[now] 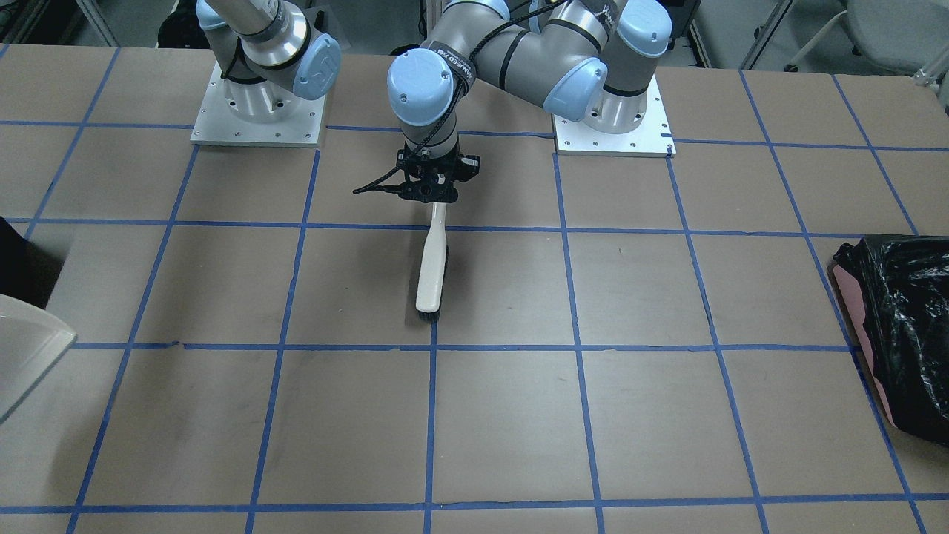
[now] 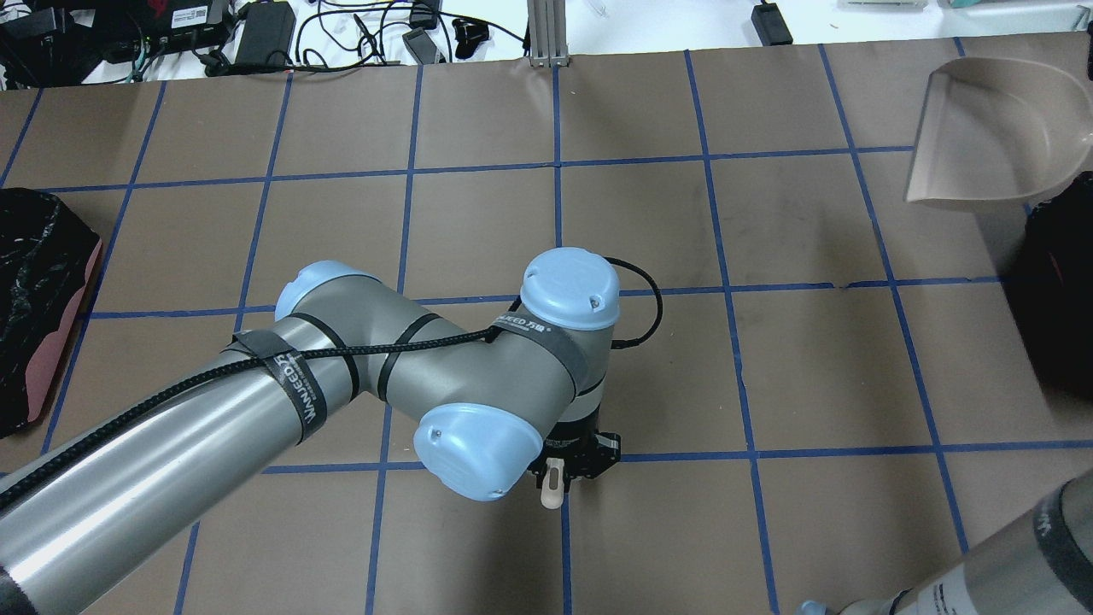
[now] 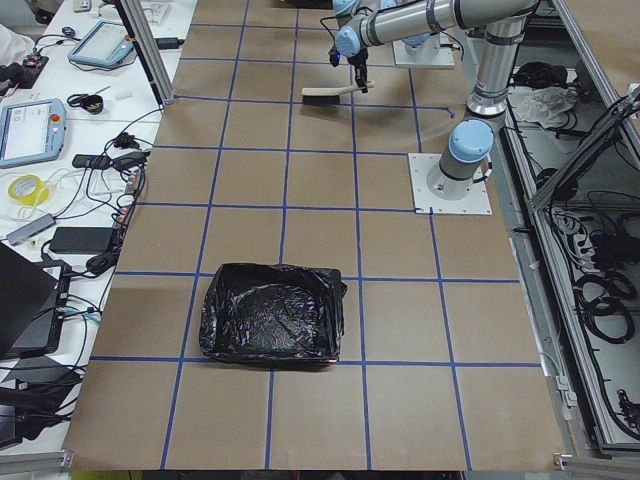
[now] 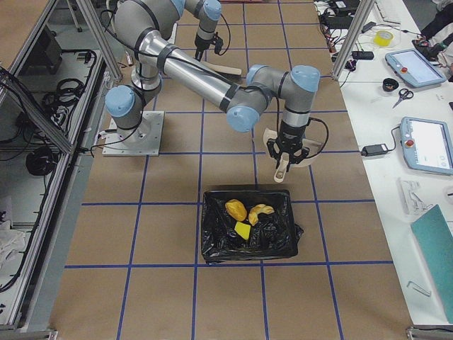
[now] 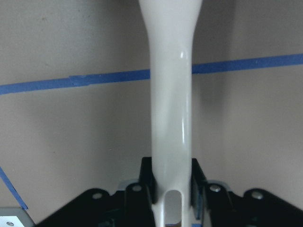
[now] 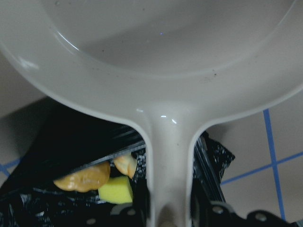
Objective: Sweep and dump trash in nearest bin
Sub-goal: 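Bring the empty dustpan back over the table with the right gripper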
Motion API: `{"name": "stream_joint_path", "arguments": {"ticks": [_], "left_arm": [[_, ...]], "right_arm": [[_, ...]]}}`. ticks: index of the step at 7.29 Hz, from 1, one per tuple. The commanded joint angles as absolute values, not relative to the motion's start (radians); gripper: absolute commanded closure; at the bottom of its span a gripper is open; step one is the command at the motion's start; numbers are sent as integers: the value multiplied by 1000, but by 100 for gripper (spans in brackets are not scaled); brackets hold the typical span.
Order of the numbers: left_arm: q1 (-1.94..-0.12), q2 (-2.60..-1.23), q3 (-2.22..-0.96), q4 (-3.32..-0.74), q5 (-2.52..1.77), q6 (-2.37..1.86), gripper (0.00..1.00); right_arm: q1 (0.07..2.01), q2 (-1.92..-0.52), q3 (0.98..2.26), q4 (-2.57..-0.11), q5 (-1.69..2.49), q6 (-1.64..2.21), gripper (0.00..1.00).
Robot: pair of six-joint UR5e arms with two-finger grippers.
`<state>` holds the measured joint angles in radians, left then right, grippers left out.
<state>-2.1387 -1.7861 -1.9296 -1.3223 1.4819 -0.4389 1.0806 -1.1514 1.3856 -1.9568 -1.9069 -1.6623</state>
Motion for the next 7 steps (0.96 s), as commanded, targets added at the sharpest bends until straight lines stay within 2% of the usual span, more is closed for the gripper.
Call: {"name": "stream_joint_path", "arguments": {"ticks": [1,3,7], "left_arm": [[-2137,-1787,-1927,-1322,1483,-439,33],[-2135,-1783,-1924,-1322,1491,-430,22],[-2137,-1775,-1922,-1316,1485,-436,15]], "right_arm": [[1199,-1129,1388,-1959,-1876,-1463,100],[1274,-1088,1381,-1968,-1870,-1288,100],[1371,-1062,1376,-1962,-1801,-934,100]]}}
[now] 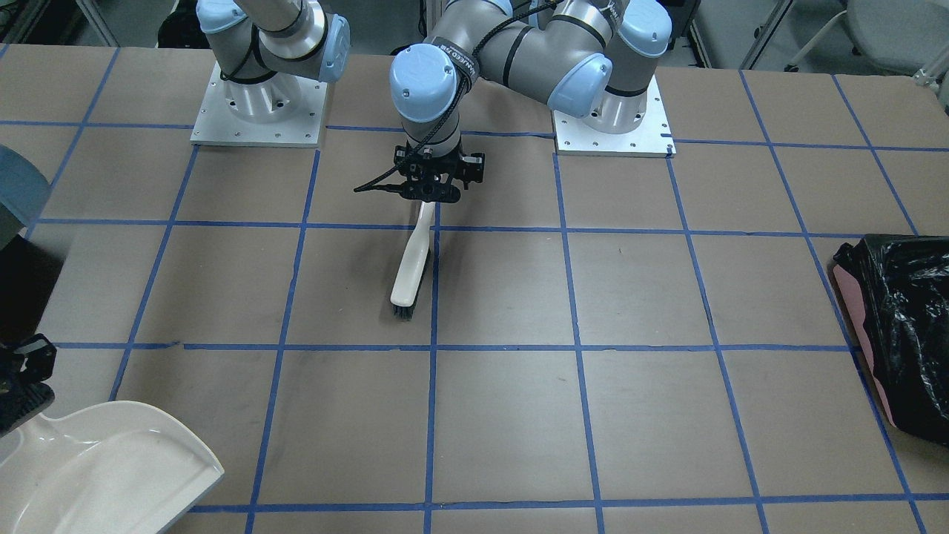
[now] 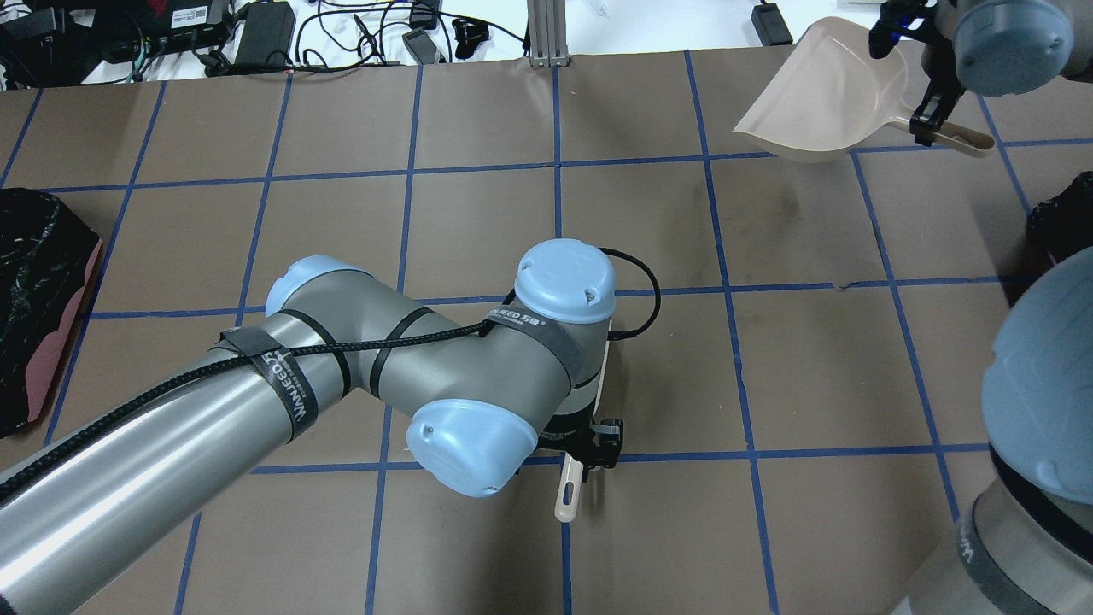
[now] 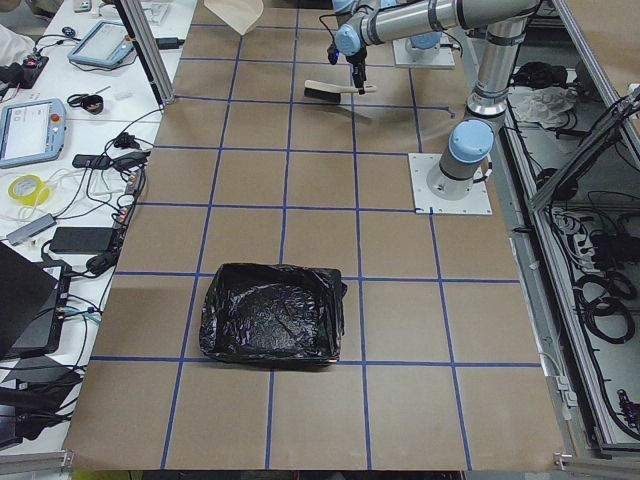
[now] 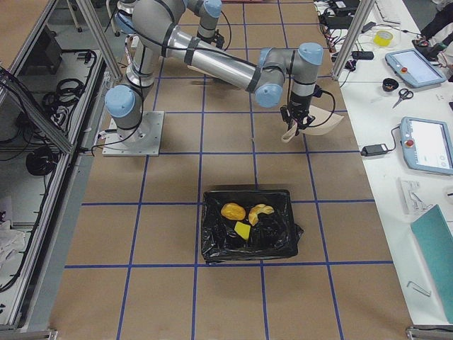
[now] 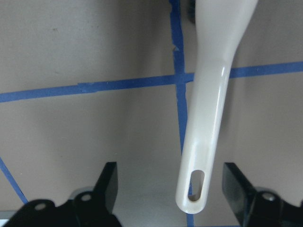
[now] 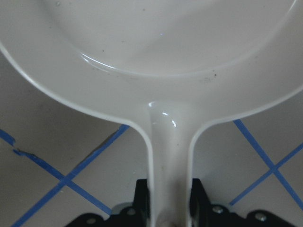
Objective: Sweep and dump trash in nearest bin
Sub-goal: 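Bring the empty dustpan back over the table with the right gripper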
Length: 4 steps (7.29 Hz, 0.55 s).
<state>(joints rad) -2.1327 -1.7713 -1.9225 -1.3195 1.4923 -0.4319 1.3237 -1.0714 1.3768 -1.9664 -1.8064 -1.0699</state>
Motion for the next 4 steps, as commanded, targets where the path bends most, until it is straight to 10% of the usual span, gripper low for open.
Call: {"name": "stream_joint_path", "arguments": {"ticks": [1,3,4], "left_arm": [[-2140,-1796,-1922,-1286,1482,-427,15],[-2140,-1812,-1925,-1231,1471,-381,19],[-2140,-1813,-1924,-1218,1424,-362,60]], "right_arm": [[1405,-1048,1374,-1957,-1789,-837,100],[1466,-1046,1338,-1840,-1686,-600,100],[1483,-1046,1319,-1794,-1672,-550,100]]}}
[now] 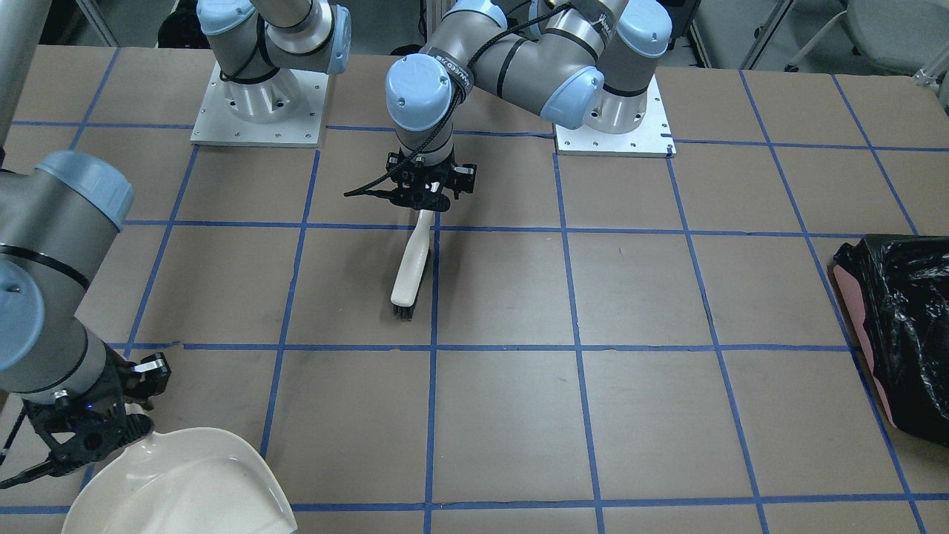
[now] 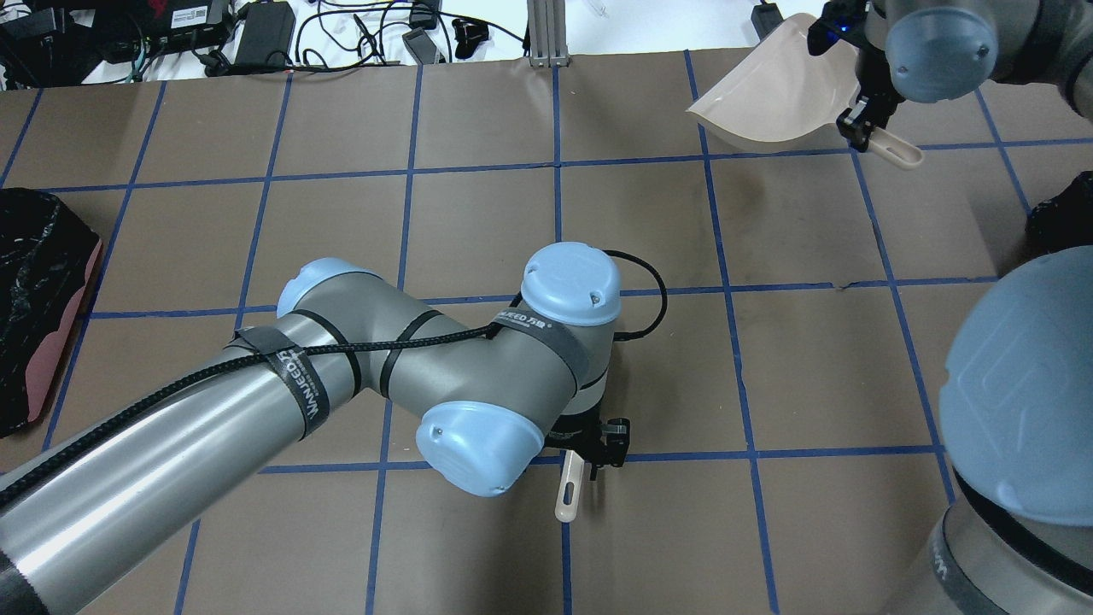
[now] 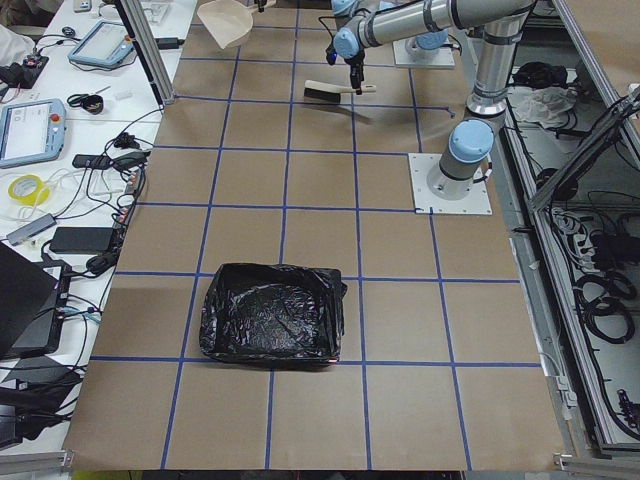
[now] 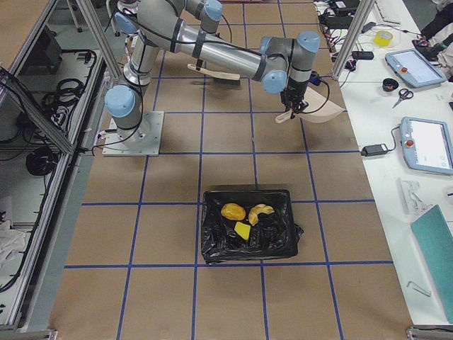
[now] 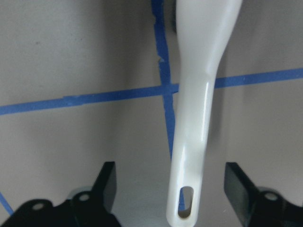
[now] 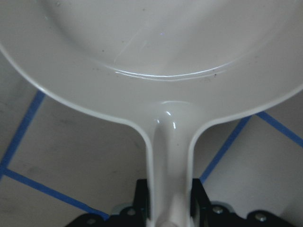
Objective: Sweep and dump trash in nearest bin
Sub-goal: 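Bring the empty dustpan back over the table with the right gripper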
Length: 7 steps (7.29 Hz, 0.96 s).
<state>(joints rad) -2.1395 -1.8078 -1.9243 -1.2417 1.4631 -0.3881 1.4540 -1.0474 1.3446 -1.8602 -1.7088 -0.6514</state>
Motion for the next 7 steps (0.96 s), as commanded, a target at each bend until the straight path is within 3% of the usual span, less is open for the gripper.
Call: {"name": "stream_joint_path", "arguments": {"ticks": [1,5,6,7], "left_arm": [[-2137,-1812,-1924,-1218,1421,-354,100],[-2129,-1790,-1922,-1223,1427,-351,100],[-2129,-1792,-1921,-1218,1424,-351,50],[-2129,-1792,-1921,-1216,1428,-348,8]], "right_arm": [[1503,-1046,1315,-1790,-1671,-536,100],[1503,-1043,1315,-1787,-1666,-532,100],[1505,-1036,1315,-1787,-1666,-532,100],[1503,-1035,1315,-1787,-1666,-532,100]]}}
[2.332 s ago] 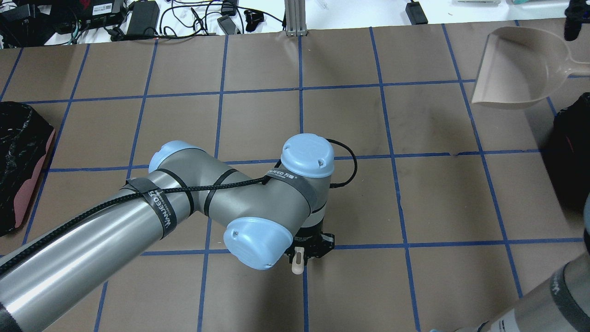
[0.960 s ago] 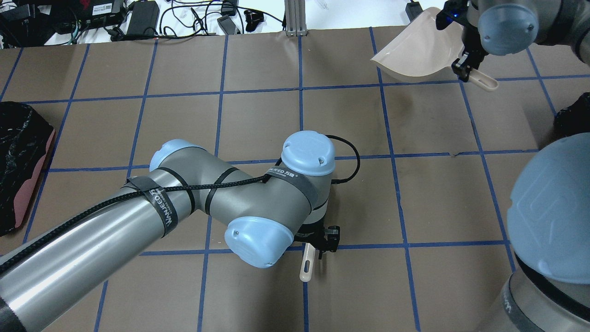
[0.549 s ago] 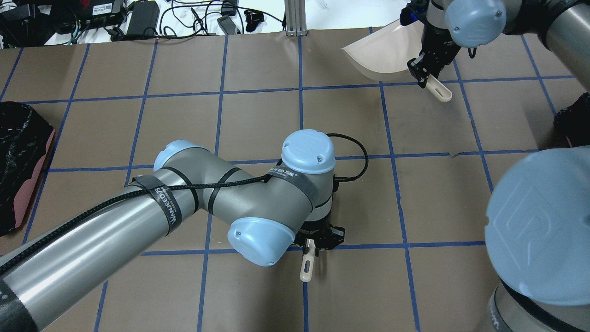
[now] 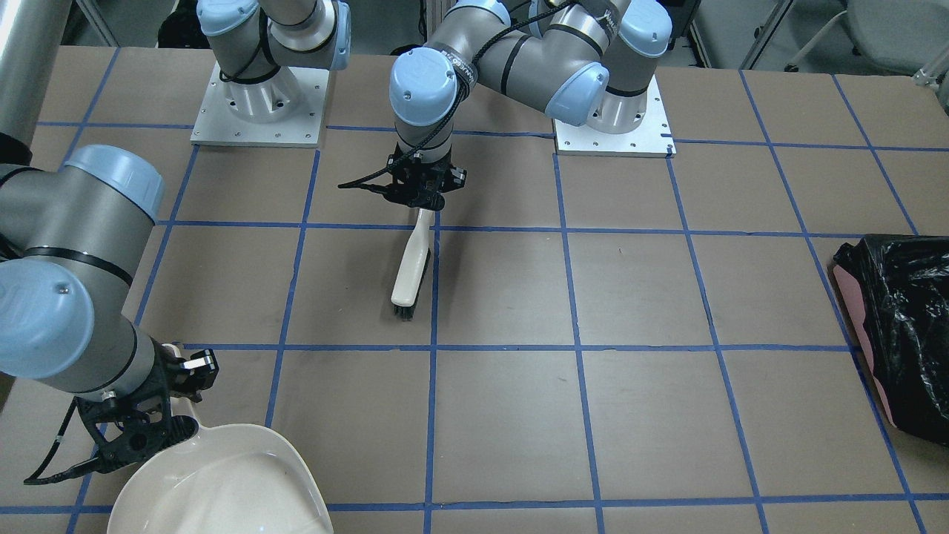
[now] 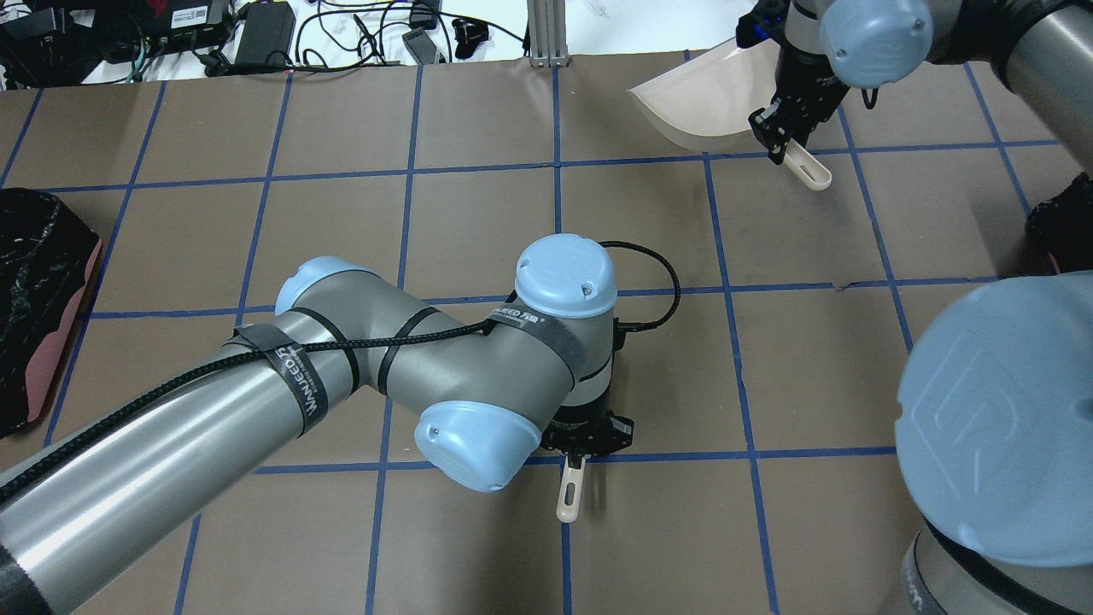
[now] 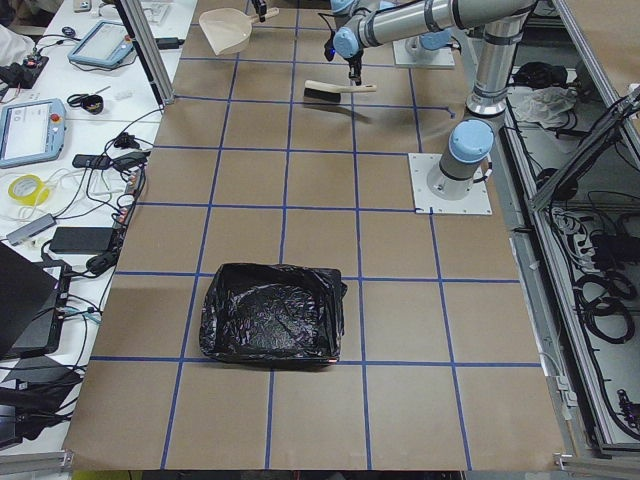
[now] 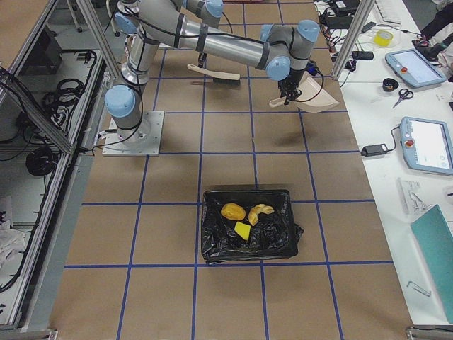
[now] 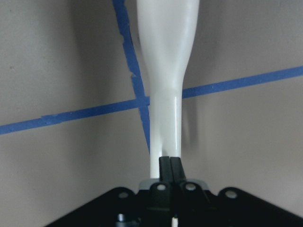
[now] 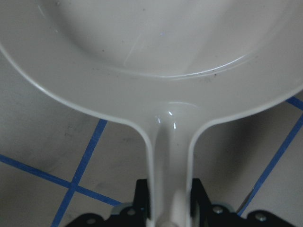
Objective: Sweep and dump trash in nearest bin
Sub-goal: 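Bring the empty dustpan back over the table with the right gripper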
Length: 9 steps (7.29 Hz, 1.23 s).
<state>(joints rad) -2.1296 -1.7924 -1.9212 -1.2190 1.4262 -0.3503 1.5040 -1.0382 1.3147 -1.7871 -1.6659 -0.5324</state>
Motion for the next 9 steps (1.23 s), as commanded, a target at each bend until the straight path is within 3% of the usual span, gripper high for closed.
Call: {"name": "stream_joint_path", "arguments": {"ticks": [1,3,4,5,6,7,8,9], "left_arm": [[-2129,-1804,-1921,-1216,1430,-328,7],[-2129,-1812,-1922,-1218,1433,-258,6],[-2131,-1825,-1924,-1218,1431,-259,11],[-2131,-1833,-1924,-1219,1431,-250,35],[-2131,-1835,-1922,-1220,1431,-242,46],[-2131,-1835,-1922,-1218,1430,-261,88],[-2131,-1835,-1922,-1219,1433,-261,100],[-2131,-1830,-1922,-1224,1433,-265,100]], "right_arm": [[1503,-1035,1315,-1787,-1666,-534,100],[1503,-1034,1315,-1787,-1664,-532,100],[1505,-1034,1315,-1786,-1664,-532,100],[1505,-1034,1316,-1786,-1666,-532,100],[1503,-1031,1316,-1784,-1664,-532,100],[1503,-1031,1318,-1784,-1664,-532,100],[1505,-1031,1318,-1784,-1664,-532,100],[1505,-1031,1318,-1784,-1664,-532,100]]}}
